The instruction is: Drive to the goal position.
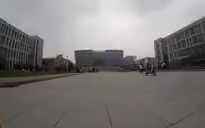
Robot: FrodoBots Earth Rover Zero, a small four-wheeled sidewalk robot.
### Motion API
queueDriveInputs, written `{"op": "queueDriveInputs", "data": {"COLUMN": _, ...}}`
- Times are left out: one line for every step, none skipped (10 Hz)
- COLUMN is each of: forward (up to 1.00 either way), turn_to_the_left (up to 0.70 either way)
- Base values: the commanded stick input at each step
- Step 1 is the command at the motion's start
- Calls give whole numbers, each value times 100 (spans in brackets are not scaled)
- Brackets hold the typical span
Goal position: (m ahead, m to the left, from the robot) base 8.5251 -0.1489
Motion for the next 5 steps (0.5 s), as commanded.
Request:
{"op": "queueDriveInputs", "data": {"forward": 70, "turn_to_the_left": -1}}
{"op": "queueDriveInputs", "data": {"forward": 70, "turn_to_the_left": -1}}
{"op": "queueDriveInputs", "data": {"forward": 70, "turn_to_the_left": -1}}
{"op": "queueDriveInputs", "data": {"forward": 70, "turn_to_the_left": -1}}
{"op": "queueDriveInputs", "data": {"forward": 70, "turn_to_the_left": -1}}
